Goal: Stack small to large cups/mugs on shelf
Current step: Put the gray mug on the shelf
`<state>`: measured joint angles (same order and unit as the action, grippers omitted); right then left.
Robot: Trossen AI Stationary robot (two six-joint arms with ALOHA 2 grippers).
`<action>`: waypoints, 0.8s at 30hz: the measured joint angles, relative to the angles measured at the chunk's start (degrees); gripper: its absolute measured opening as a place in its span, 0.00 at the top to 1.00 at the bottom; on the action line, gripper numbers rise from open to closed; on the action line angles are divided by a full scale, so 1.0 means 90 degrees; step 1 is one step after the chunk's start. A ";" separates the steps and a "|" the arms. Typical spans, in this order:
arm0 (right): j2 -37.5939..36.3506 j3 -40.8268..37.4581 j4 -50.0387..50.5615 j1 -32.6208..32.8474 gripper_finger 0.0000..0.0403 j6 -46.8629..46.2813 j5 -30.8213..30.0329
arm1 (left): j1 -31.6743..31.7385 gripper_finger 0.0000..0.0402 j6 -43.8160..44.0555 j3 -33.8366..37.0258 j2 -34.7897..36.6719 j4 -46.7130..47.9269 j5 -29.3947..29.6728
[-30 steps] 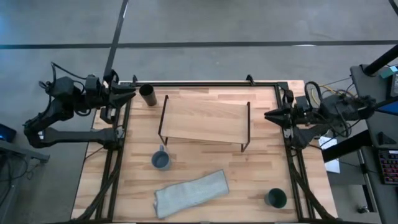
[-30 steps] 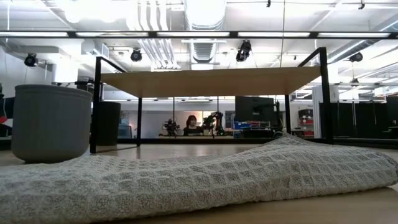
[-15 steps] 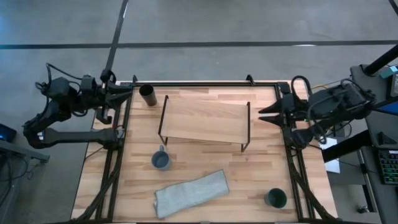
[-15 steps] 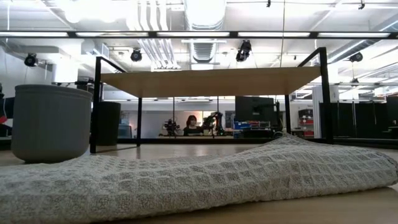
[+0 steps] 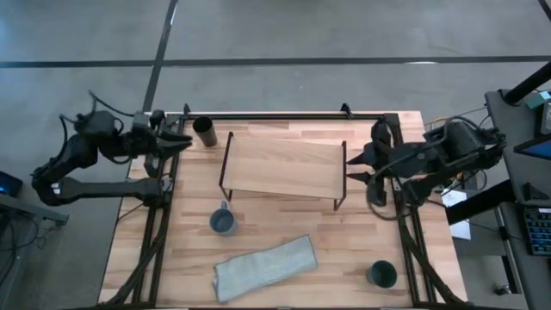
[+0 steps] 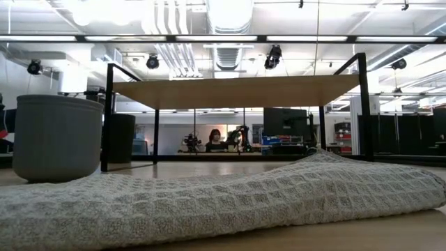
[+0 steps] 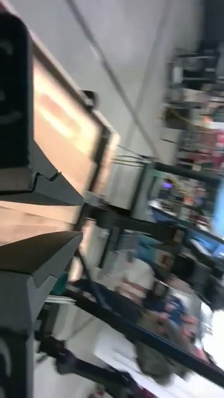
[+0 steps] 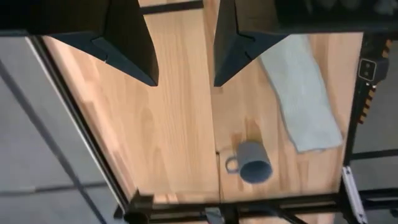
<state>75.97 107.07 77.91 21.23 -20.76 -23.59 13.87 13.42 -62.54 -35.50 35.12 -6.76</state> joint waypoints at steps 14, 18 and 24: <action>0.0671 0.0490 0.0027 0.0000 0.63 -0.0215 0.0002 | 0.0002 0.84 -0.0606 -0.1130 -0.0967 0.3110 0.1751; 0.0749 0.0509 0.0026 -0.0002 0.63 -0.0215 0.0002 | 0.0002 0.84 -0.0759 -0.1401 -0.1440 0.3912 0.1863; 0.0750 0.0380 -0.0030 -0.0002 0.63 -0.0363 0.0001 | 0.0007 0.84 -0.0881 -0.1515 -0.2283 0.4524 0.1298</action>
<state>82.72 110.50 77.64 21.22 -24.03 -23.59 13.93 5.49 -76.18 -56.04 75.84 4.91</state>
